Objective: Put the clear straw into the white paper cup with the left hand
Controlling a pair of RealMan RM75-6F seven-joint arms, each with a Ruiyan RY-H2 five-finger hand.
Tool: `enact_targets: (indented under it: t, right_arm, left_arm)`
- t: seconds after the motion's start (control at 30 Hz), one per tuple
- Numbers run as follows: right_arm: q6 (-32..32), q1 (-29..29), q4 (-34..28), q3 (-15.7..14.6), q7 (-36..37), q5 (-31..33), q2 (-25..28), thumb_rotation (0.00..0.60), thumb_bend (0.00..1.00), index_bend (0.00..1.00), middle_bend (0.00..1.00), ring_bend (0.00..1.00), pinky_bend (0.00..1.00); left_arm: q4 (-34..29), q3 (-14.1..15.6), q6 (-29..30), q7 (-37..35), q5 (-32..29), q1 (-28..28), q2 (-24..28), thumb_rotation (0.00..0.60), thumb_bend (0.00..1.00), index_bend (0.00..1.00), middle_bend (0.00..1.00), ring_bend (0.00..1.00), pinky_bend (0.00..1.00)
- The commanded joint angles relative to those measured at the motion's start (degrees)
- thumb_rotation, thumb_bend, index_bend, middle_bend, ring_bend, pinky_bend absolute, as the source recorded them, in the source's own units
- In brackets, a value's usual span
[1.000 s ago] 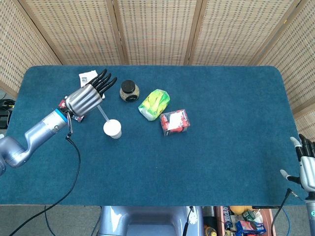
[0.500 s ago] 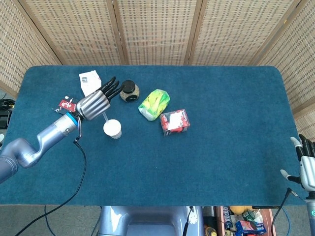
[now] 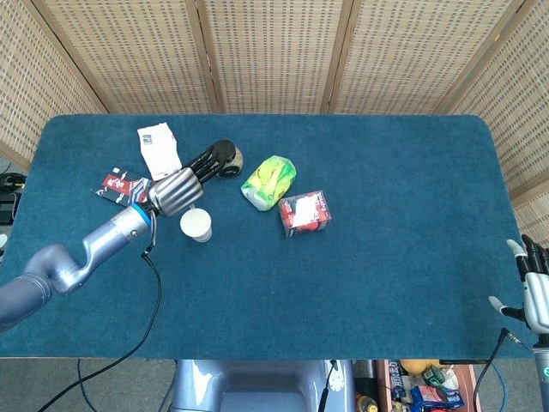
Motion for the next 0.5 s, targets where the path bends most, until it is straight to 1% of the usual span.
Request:
enact_targets:
  t: [0.03,0.2,0.3,0.4,0.47,0.5]
  right_arm:
    - [-0.2,0.0,0.1,0.0,0.2,0.1,0.0,0.6,0.0,0.0,0.0,0.0,0.0]
    - [0.0,-0.1,0.1,0.0,0.3,0.0,0.1,0.6,0.0,0.0,0.0,0.0,0.0]
    - [0.1,-0.1,0.0,0.0,0.3,0.0,0.1,0.6,0.0,0.0,0.0,0.0,0.0]
    - [0.3,-0.2,-0.2,0.0,0.3,-0.2,0.1,0.6,0.0,0.0,0.0,0.0,0.0]
    - [0.4,-0.2,-0.2,0.0,0.3,-0.2,0.2,0.6,0.0,0.0,0.0,0.0,0.0]
    - [0.5,-0.2,-0.2,-0.1,0.3,-0.3,0.2,0.6,0.0,0.0,0.0,0.0,0.0]
  left_arm:
    - [0.1,-0.2,0.2,0.1,-0.3,0.1,-0.3,0.6,0.45,0.62,0.0,0.0,0.0]
    - [-0.4,0.0,-0.2,0.2,-0.8,0.2,-0.4,0.6,0.45,0.62,0.0,0.0,0.0]
    - [-0.7,0.0,-0.4,-0.3,-1.4,0.5,-0.4,0.6,0.46,0.55,0.0,0.0,0.0]
    - [-0.9,0.1,-0.2,-0.8,-1.7,0.8,-0.4,0.6,0.46,0.36,0.0,0.0,0.0]
    - [-1.0,0.1,0.0,-1.0,-1.8,0.9,-0.4,0.6,0.46,0.2,0.0,0.0,0.0]
    - [-1.1,0.0,0.4,-1.1,-1.9,1.0,-0.4,0.6,0.46,0.16,0.0,0.0,0.0]
